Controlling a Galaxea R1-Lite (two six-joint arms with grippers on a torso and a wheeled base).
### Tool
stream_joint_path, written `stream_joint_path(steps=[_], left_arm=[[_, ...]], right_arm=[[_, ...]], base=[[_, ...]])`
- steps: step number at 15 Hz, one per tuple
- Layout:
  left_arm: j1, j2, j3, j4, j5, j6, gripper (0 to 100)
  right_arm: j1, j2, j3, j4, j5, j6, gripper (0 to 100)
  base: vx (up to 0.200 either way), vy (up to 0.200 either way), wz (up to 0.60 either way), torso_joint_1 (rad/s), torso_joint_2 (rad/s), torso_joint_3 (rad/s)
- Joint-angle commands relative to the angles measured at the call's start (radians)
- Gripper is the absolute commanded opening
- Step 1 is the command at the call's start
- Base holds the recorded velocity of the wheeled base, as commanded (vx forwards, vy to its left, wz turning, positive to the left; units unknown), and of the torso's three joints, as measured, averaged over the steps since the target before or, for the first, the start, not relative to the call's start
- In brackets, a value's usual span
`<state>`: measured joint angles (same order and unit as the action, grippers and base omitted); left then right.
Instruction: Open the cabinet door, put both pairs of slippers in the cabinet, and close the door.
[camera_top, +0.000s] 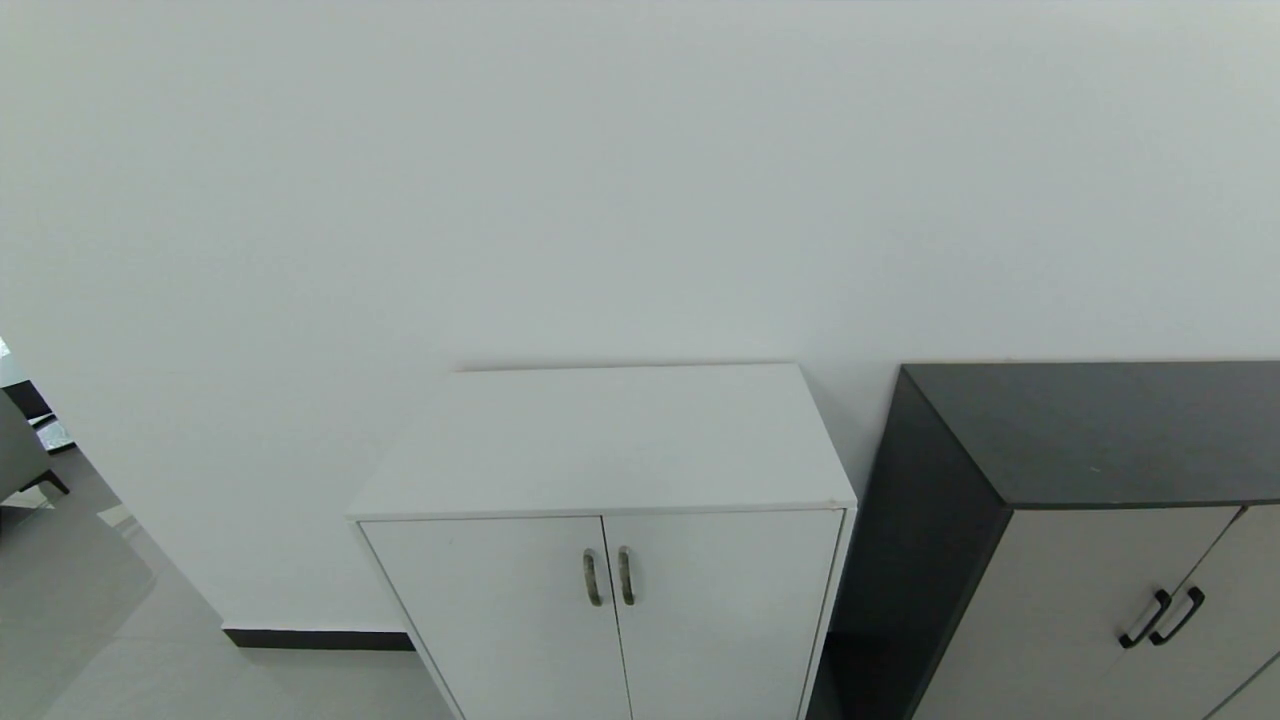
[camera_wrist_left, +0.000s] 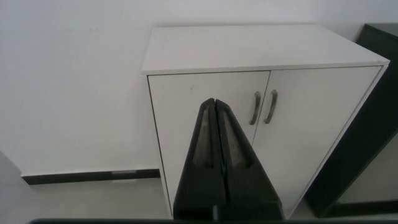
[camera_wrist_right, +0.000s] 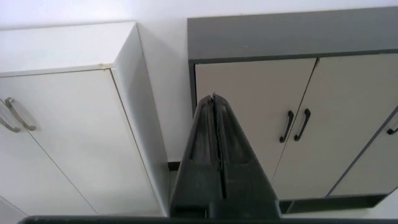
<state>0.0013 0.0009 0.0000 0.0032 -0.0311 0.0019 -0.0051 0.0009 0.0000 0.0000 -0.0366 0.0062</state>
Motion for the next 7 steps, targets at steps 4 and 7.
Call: stream_joint_path(steps=[4,7], left_arm=[[0.0,0.001,0.0,0.0,-0.001,0.0,0],[0.0,0.001,0.0,0.0,-0.001,0.0,0]], right_arm=[[0.001,-0.001,0.0,0.003,0.0,-0.005,0],[0.001,-0.001,0.0,0.003,0.0,-0.006,0]], base=[[0.0,0.0,0.0,0.0,0.0,0.0],[0.0,0.0,0.0,0.0,0.0,0.0]])
